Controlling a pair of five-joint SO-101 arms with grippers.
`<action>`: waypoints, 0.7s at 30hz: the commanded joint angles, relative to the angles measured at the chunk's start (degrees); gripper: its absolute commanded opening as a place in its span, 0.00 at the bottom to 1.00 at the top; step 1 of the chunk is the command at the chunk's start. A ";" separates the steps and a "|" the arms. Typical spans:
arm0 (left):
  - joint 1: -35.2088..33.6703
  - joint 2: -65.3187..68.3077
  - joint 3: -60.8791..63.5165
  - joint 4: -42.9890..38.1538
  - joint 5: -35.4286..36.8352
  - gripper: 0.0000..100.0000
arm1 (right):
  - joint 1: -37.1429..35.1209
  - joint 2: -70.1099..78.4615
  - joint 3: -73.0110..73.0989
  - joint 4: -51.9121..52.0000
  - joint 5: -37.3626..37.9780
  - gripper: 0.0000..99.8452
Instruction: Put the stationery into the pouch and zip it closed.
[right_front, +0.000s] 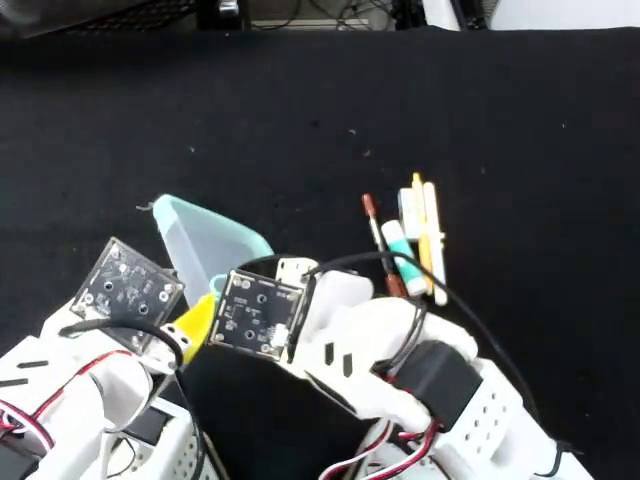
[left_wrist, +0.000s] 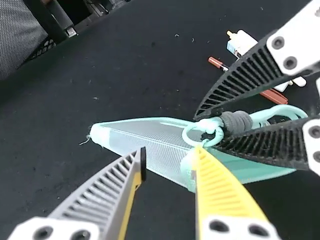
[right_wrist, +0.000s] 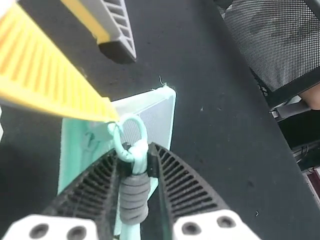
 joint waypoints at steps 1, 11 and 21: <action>0.84 -0.35 0.31 0.62 0.26 0.18 | -0.09 -0.48 -2.24 0.26 0.18 0.01; 0.84 -0.70 -0.66 0.70 0.70 0.18 | 3.60 -0.22 -2.51 -0.18 0.18 0.01; 1.19 -3.08 -3.38 0.53 0.70 0.18 | 3.52 -0.13 -2.24 -2.55 0.26 0.01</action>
